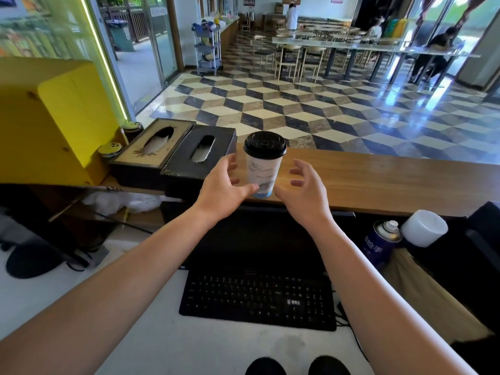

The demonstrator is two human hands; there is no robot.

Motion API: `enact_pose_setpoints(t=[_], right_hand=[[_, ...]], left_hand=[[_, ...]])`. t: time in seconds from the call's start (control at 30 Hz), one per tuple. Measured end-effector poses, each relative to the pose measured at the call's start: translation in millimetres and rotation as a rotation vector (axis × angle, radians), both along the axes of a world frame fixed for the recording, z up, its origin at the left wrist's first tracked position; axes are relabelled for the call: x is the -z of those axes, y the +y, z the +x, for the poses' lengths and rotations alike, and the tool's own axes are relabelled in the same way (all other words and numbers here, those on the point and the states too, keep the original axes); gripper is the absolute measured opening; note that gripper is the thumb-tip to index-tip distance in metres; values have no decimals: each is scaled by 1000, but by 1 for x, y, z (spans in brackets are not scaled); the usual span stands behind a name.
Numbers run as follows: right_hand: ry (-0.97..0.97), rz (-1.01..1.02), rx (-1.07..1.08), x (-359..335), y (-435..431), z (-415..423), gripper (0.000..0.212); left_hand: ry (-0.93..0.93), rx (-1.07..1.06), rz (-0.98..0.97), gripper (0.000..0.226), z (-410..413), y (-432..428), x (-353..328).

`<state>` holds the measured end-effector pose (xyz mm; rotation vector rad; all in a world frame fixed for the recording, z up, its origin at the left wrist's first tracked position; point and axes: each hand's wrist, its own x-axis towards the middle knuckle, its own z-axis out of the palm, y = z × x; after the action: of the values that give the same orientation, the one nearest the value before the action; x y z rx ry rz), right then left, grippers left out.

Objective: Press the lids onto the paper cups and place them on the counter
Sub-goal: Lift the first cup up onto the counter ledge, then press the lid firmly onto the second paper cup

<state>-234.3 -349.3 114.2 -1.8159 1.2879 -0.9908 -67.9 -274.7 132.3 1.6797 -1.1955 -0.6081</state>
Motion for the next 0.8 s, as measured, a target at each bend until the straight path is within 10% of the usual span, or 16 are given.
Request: enact_pose_setpoints(t=[0.23, 0.8], right_hand=[[130, -154, -104, -8, 88, -20, 27], [487, 390, 134, 138, 284, -77, 39]], left_hand=[[-164, 130, -14, 38, -4, 68, -5], [-69, 447, 452, 47, -14, 222, 201]])
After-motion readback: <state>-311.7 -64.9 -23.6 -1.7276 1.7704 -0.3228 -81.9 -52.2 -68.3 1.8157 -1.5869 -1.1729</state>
